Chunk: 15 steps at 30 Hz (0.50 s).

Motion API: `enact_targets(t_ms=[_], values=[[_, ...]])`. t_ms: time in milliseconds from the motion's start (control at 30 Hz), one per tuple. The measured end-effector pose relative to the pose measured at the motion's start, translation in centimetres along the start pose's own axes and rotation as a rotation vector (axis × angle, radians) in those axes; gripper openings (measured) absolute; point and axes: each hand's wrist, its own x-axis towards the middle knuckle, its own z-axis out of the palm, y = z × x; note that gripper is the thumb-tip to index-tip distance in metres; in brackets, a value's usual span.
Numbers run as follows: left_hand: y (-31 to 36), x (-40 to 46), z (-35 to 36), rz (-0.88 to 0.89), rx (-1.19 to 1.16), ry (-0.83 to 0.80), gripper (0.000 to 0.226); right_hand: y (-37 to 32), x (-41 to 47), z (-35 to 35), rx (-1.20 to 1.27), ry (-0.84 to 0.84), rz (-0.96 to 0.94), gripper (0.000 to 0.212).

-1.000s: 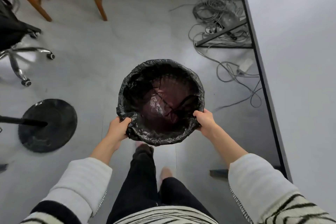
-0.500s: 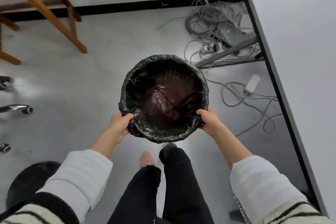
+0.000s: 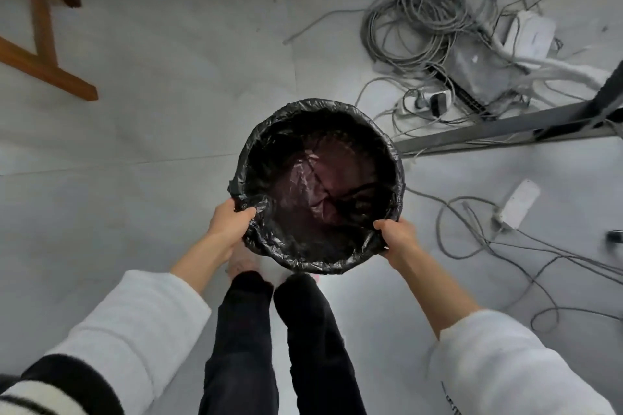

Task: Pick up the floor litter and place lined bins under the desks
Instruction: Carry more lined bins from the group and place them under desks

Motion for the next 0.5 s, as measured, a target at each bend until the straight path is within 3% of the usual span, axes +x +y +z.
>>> enact_targets(t_ms=[167, 233, 367, 500], values=[[-0.2, 9.9, 3.2, 0.004, 0.044, 0.006, 0.026, -1.3, 9.9, 3.8, 0.041, 0.003, 0.031, 0.012], [-0.4, 14.0, 5.2, 0.012, 0.02, -0.006, 0.025, -1.3, 14.5, 5.0, 0.035, 0.037, 0.014, 0.018], [0.4, 17.8, 8.6, 0.029, 0.02, -0.061, 0.019, -1.4, 19.4, 5.1, 0.048, 0.147, -0.005, 0.023], [2.3, 19.5, 12.0, 0.085, 0.018, -0.17, 0.017, -2.3, 21.8, 3.2, 0.122, 0.152, 0.021, 0.01]])
